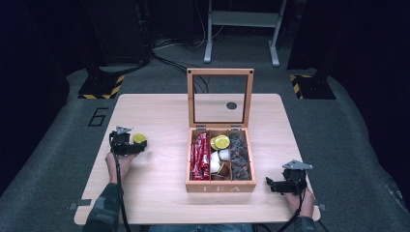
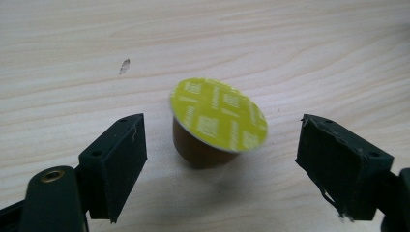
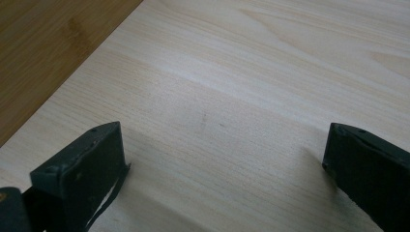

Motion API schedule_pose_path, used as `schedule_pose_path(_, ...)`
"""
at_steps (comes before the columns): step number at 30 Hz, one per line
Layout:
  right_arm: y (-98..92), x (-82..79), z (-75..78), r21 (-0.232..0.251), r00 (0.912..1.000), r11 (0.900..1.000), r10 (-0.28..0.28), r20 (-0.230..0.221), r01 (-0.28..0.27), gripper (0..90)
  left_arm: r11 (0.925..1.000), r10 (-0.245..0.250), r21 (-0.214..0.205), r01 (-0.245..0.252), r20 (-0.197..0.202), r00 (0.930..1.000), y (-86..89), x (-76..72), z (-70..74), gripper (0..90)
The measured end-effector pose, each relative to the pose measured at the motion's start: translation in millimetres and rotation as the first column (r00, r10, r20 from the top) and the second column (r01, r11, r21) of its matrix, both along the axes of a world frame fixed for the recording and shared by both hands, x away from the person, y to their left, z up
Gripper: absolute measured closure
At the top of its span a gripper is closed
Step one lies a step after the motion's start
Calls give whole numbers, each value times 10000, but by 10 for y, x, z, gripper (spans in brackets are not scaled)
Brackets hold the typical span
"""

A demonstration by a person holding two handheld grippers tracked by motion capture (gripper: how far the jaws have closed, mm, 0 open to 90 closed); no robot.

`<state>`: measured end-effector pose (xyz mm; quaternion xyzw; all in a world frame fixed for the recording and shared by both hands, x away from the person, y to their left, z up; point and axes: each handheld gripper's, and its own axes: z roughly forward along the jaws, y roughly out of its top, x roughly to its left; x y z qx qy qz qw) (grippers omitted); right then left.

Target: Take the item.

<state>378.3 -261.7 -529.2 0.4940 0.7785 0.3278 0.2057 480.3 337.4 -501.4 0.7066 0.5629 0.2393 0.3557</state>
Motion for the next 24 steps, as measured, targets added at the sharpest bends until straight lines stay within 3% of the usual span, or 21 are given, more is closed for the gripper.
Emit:
schedule_pose_path(7, 1, 1, -2, 6, 10000, 10000, -7, 25, 7, 6, 9998, -181, -3, 182, 378, 9991, -1, -158, 200, 155)
schedule_pose_path(9, 2, 1, -2, -11, 10000, 10000, -37, 50, 37, 6, 9996, -248, 111, 242, 580, 9980, -19, -216, 253, 155)
schedule_pose_path(11, 2, 0, -2, -11, 10000, 10000, -41, 47, 41, 6, 9990, -378, 270, 364, 534, 9979, -37, -293, 300, 155)
schedule_pose_path(24, 1, 0, -1, -2, 10000, 10000, -31, 9, 31, 6, 9971, -669, 425, 634, 879, 9939, 27, -788, 331, 151)
